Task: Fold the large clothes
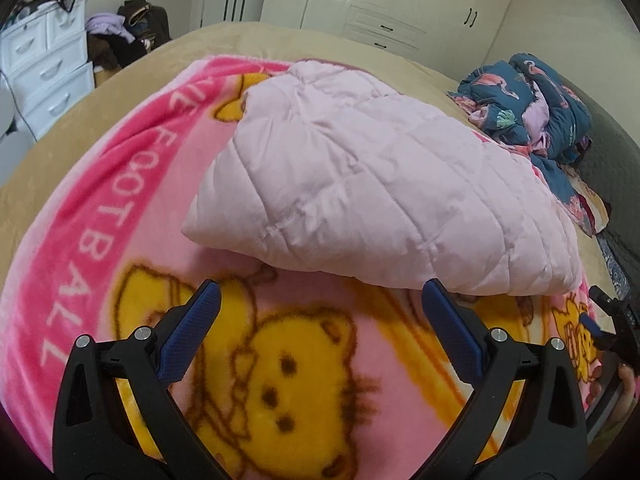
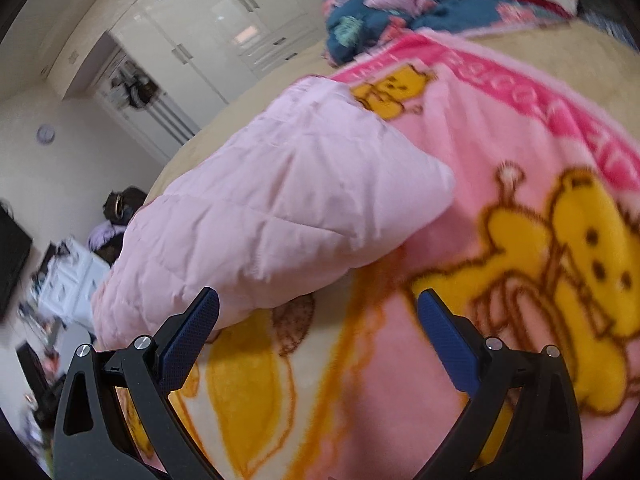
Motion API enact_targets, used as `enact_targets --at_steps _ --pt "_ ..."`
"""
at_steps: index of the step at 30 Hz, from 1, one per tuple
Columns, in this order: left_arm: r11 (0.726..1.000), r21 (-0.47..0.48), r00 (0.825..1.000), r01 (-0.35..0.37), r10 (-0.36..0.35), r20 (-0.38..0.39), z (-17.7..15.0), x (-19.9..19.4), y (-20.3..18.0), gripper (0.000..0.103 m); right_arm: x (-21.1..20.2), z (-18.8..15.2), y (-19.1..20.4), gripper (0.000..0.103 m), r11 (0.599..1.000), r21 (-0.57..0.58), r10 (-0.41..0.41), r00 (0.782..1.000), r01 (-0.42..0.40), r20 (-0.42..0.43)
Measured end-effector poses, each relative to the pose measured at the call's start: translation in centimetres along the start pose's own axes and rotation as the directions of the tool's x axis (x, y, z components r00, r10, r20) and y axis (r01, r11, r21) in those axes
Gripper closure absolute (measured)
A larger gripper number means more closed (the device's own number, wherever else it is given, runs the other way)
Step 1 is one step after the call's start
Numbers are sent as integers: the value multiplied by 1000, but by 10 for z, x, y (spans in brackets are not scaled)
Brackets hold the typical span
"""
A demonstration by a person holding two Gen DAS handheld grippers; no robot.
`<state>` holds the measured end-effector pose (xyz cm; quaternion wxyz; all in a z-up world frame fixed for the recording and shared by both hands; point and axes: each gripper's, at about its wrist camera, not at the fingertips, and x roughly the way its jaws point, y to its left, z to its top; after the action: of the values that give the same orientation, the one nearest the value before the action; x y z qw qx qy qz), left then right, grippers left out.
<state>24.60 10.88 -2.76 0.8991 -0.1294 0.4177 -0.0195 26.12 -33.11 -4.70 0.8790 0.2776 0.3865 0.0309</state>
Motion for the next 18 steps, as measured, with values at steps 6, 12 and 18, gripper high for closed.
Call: enact_targets --at_steps 6,12,18 --pt "992 -106 998 61 -64 -28 1 17 18 9 21 9 -31 4 978 206 34 999 -37 20" --pt "980 -176 994 94 -103 -40 3 29 28 9 45 21 -40 4 957 285 63 998 -61 2" --pt "956 -261 987 138 -154 -44 4 42 36 9 66 30 -37 4 955 286 83 996 -77 -10"
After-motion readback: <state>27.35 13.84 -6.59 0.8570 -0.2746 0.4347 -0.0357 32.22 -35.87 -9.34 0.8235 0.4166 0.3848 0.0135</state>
